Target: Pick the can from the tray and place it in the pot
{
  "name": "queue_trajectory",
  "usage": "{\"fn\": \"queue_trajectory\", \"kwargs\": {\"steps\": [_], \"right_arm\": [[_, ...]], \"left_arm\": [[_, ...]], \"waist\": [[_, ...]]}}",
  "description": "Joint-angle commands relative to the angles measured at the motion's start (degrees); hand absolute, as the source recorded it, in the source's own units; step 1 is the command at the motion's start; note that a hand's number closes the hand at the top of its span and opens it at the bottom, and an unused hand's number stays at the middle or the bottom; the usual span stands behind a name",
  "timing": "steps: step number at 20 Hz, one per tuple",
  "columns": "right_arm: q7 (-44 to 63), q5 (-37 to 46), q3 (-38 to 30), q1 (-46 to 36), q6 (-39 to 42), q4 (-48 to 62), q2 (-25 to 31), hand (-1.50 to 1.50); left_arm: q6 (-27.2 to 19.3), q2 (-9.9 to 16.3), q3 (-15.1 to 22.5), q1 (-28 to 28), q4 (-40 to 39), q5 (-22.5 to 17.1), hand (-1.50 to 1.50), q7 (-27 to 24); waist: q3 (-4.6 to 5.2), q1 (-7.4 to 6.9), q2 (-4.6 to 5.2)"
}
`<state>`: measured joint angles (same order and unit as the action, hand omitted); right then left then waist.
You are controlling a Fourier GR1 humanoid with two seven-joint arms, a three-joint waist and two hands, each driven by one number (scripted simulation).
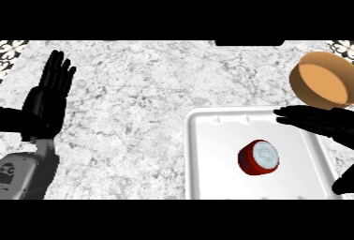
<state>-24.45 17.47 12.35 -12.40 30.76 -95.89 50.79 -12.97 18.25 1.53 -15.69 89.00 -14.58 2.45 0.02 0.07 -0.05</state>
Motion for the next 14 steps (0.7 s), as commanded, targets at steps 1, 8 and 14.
{"fn": "queue_trajectory", "kwargs": {"steps": [1, 8, 14], "right_arm": [[1.6, 4.3, 1.0, 4.9, 0.5, -3.4, -3.0, -1.5], [-0.1, 12.3, 2.5, 3.0, 0.0, -1.5, -11.4, -1.5], [-3.0, 16.5, -0.7, 4.6, 0.7, -1.4, -14.6, -1.5]], "left_arm": [[0.0, -1.0, -0.5, -0.8, -0.4, 1.3, 0.0, 1.3], [4.0, -1.9, -3.2, 0.5, -1.8, 1.0, 0.0, -1.5], [3.9, -3.1, -4.4, 1.7, 0.8, 2.9, 0.0, 0.1]], "waist": [[-0.02, 0.23, -0.01], [-0.02, -0.07, 0.03], [-0.02, -0.07, 0.01]]}}
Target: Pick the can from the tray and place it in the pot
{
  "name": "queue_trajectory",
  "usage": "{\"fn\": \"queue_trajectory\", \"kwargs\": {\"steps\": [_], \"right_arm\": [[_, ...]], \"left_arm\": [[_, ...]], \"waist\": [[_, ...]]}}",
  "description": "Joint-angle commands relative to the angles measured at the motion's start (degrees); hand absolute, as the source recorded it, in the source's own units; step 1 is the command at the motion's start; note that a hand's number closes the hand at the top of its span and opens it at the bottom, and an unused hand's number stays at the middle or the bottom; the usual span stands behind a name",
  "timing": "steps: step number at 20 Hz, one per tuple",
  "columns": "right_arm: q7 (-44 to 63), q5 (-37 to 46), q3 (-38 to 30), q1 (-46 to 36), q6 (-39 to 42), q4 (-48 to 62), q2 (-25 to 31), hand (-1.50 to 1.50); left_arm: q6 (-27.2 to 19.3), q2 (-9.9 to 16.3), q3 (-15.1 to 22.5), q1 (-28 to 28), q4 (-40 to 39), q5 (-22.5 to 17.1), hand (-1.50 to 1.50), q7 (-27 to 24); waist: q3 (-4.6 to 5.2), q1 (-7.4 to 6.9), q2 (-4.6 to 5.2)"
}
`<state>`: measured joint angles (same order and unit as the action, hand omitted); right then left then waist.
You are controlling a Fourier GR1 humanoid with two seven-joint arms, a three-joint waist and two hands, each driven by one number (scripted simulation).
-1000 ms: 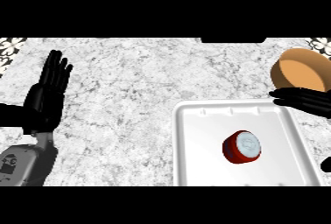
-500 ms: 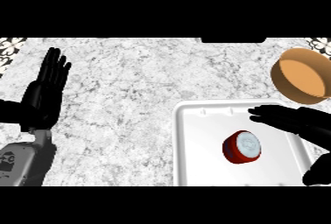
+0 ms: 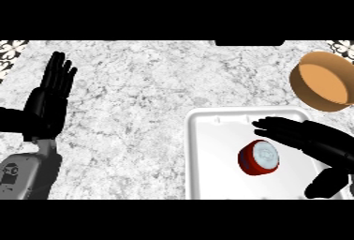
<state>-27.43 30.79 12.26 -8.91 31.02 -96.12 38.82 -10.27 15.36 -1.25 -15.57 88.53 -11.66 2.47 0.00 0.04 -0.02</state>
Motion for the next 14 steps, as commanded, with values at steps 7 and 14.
{"fn": "queue_trajectory", "kwargs": {"steps": [7, 14], "right_arm": [[6.7, 10.9, 1.9, -1.9, -1.0, 1.7, -9.2, -1.5], [-1.1, 17.2, 2.3, -1.5, -7.3, 11.5, -13.1, -1.5]], "left_arm": [[2.1, -2.6, -0.9, 2.1, -2.0, 2.1, 0.0, -3.9], [2.2, -3.5, -1.1, 1.3, 1.5, 2.8, 0.0, 0.2]], "waist": [[0.01, -0.15, 0.04], [-0.01, -0.27, 0.03]]}}
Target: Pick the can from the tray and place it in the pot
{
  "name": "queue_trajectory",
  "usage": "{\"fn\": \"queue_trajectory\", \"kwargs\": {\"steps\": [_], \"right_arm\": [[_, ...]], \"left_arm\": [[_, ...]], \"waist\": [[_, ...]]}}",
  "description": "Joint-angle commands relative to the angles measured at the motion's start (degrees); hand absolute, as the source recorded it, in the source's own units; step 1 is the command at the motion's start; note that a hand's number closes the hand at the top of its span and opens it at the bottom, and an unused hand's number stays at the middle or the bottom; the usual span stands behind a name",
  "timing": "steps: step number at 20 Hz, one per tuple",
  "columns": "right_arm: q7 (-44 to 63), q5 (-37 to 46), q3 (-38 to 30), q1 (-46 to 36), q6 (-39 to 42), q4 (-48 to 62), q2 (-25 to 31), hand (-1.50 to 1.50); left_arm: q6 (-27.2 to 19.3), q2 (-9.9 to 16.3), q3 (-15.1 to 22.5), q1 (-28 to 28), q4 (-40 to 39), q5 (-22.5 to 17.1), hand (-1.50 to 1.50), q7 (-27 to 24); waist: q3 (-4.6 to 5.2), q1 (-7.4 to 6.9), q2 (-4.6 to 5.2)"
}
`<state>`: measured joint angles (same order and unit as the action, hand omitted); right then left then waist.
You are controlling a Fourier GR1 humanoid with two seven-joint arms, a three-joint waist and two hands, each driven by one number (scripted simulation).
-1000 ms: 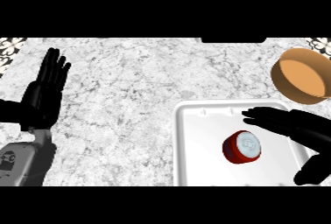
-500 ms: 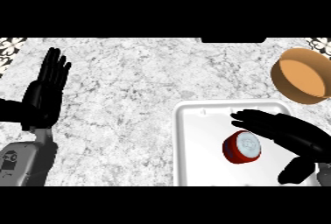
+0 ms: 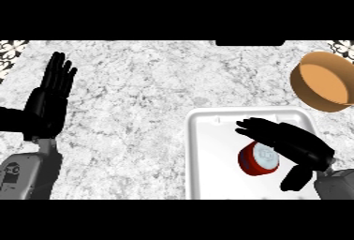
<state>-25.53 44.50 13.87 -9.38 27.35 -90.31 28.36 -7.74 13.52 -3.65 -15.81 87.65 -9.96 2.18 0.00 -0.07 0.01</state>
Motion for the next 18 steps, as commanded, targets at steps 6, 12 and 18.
{"fn": "queue_trajectory", "kwargs": {"steps": [6, 12, 18], "right_arm": [[-2.7, 6.6, 2.2, 0.7, -3.9, 5.2, -6.9, -1.5], [-11.7, 7.7, 4.3, -0.6, -5.2, 5.1, -4.5, 1.5], [-11.6, 13.2, 7.2, -1.5, -11.1, 8.0, -9.5, 1.5]], "left_arm": [[1.9, -1.3, -0.3, 0.9, -0.1, 1.6, 0.0, -0.9], [1.1, -0.6, -1.8, 0.8, 2.6, 1.0, 0.0, 1.6], [1.9, -1.4, -2.9, -0.9, -3.0, 1.4, 0.0, -2.3]], "waist": [[0.0, 0.07, -0.01], [-0.02, -0.09, -0.03], [0.0, 0.01, 0.07]]}}
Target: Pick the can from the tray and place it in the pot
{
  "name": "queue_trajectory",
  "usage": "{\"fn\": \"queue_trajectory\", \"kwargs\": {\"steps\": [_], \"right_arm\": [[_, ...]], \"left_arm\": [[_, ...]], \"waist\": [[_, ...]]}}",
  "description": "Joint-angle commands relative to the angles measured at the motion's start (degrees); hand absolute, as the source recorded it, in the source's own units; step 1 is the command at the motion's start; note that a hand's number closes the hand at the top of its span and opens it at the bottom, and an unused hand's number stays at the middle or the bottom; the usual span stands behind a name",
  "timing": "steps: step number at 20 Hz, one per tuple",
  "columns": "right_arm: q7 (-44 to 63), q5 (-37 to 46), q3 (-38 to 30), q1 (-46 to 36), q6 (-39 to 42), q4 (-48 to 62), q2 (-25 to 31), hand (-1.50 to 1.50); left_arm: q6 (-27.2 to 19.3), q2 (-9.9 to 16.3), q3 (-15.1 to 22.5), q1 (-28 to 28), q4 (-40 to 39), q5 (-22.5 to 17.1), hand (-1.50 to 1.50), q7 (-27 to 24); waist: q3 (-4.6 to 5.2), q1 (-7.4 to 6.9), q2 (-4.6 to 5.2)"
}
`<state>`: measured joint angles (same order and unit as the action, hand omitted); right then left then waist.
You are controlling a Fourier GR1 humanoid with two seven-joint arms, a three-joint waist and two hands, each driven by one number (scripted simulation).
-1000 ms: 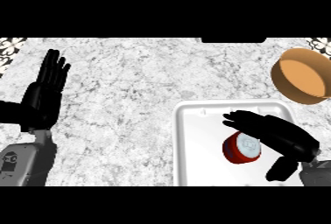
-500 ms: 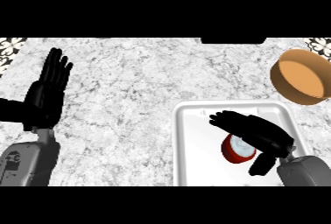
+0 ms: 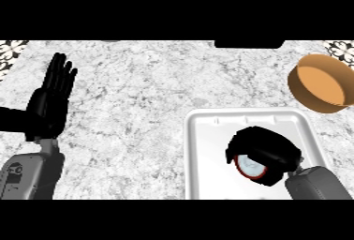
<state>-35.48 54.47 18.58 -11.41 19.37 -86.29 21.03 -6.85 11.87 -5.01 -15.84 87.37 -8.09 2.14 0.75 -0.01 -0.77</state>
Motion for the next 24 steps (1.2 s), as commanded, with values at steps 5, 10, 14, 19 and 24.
{"fn": "queue_trajectory", "kwargs": {"steps": [5, 10, 14, 19, 24], "right_arm": [[-2.2, 2.6, -1.0, -0.3, -4.7, 6.1, -3.1, 1.5], [2.0, 2.0, -4.6, 8.8, -5.4, -11.3, -0.4, 1.5], [21.4, 3.4, -6.0, 2.5, 0.2, -14.5, -10.1, 1.5], [46.4, 12.4, -5.3, -7.2, -5.8, -9.1, -20.6, 1.5], [67.0, 19.2, -4.9, -17.4, -9.4, -11.1, -20.9, 1.5]], "left_arm": [[-0.4, -1.2, 0.9, -1.6, 0.0, 1.3, 0.0, 0.5], [-0.4, -2.0, 0.3, 0.3, -1.5, 1.8, 0.0, -1.8], [0.6, -0.2, -0.2, -0.1, 2.9, 0.1, 0.0, 2.8], [1.6, -1.0, 1.1, 0.0, 1.4, 0.4, 0.0, 1.2], [1.3, -0.6, 0.5, -1.5, 0.2, 0.7, 0.0, 1.1]], "waist": [[-0.77, -0.15, 0.85], [-0.74, 0.61, 0.68], [-0.68, 0.05, 0.51], [-0.44, -2.55, 0.83], [-0.54, -1.58, 0.6]]}}
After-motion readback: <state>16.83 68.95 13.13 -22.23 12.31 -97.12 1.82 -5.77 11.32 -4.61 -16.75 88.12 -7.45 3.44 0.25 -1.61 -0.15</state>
